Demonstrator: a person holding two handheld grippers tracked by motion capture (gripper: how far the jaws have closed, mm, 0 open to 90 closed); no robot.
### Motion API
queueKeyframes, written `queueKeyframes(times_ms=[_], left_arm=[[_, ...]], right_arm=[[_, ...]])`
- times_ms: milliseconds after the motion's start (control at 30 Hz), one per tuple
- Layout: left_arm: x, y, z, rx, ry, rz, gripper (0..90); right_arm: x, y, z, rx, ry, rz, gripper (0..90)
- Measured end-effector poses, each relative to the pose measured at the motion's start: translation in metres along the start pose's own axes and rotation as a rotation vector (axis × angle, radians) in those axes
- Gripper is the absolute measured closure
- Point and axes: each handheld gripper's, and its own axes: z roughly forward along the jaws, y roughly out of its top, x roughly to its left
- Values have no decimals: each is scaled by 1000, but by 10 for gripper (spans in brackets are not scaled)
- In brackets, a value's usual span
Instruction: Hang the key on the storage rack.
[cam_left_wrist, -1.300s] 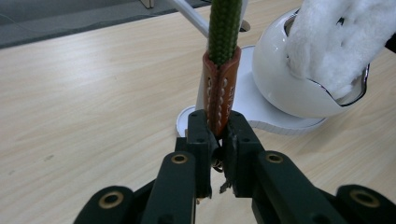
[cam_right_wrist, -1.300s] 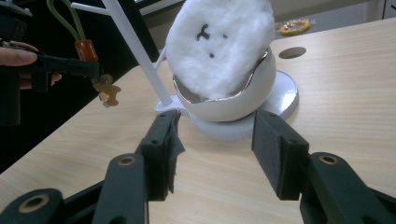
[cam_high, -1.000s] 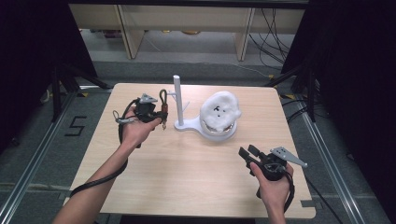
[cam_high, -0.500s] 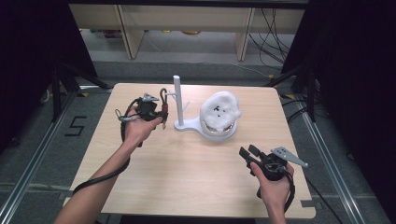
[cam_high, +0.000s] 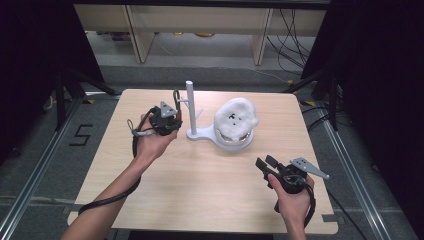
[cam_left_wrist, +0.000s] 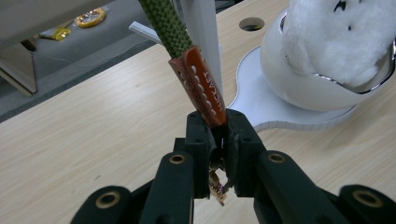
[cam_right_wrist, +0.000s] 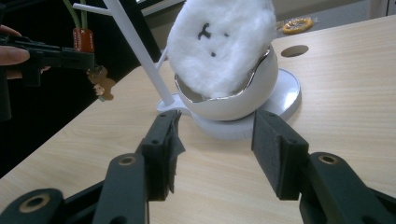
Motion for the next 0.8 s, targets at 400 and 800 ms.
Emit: queueKeyframes(times_ms=[400, 800], left_arm=[[-14, -5, 5, 16, 76, 157, 806], [-20, -5, 7, 32, 114, 236, 806]], right_arm=[[0, 0, 0, 1, -3, 4, 521], [-1, -1, -1, 6, -8, 2, 520]])
